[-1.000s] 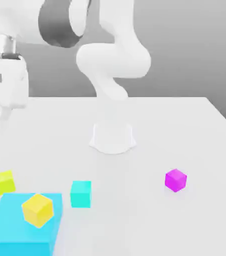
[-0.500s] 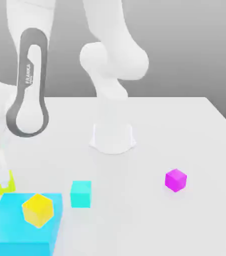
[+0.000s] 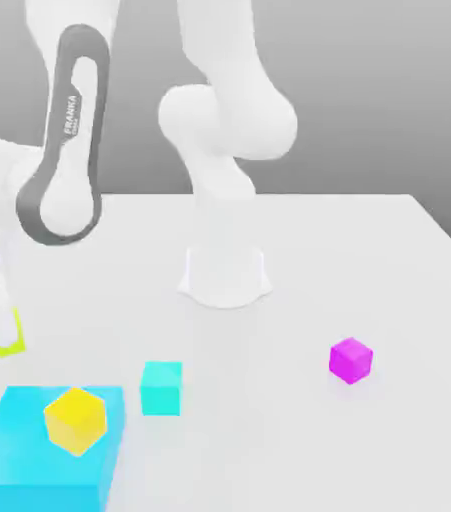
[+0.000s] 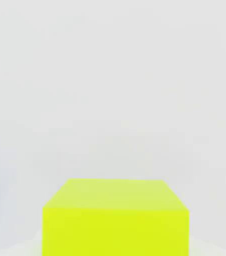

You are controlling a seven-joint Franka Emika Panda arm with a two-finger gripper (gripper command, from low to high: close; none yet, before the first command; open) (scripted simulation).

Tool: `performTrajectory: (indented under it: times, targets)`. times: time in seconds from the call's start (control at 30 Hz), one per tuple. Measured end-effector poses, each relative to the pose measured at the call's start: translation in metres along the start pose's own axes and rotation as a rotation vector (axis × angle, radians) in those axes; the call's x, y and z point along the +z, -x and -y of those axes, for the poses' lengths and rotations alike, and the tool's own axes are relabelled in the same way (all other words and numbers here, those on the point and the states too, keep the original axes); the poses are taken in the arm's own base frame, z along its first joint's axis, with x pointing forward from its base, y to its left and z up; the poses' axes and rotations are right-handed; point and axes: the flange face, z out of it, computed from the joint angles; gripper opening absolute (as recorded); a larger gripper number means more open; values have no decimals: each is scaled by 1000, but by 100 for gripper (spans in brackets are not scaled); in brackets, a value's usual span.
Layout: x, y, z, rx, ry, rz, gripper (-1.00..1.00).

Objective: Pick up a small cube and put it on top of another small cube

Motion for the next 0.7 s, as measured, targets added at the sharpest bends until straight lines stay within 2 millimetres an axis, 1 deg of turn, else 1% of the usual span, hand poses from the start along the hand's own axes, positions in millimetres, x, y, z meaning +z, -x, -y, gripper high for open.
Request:
performTrajectory:
  times: [0.03,0.1,0.13,0.23,0.33,0.4,0.6,0.63,0.7]
  targets:
    - [-5,18,3,-38,-1,2,-100]
    - [-15,62,10,-134,-1,6,-100]
    - [-19,78,10,-166,-1,6,-100]
    - [-30,127,3,-270,1,4,-100]
    - [-37,175,-9,-386,5,-4,-100]
    - [-27,185,-12,-413,6,-7,-100]
    - [21,188,-13,-423,7,-9,-100]
    - [25,188,-14,-423,7,-9,100]
    - [25,189,-14,-425,7,-9,100]
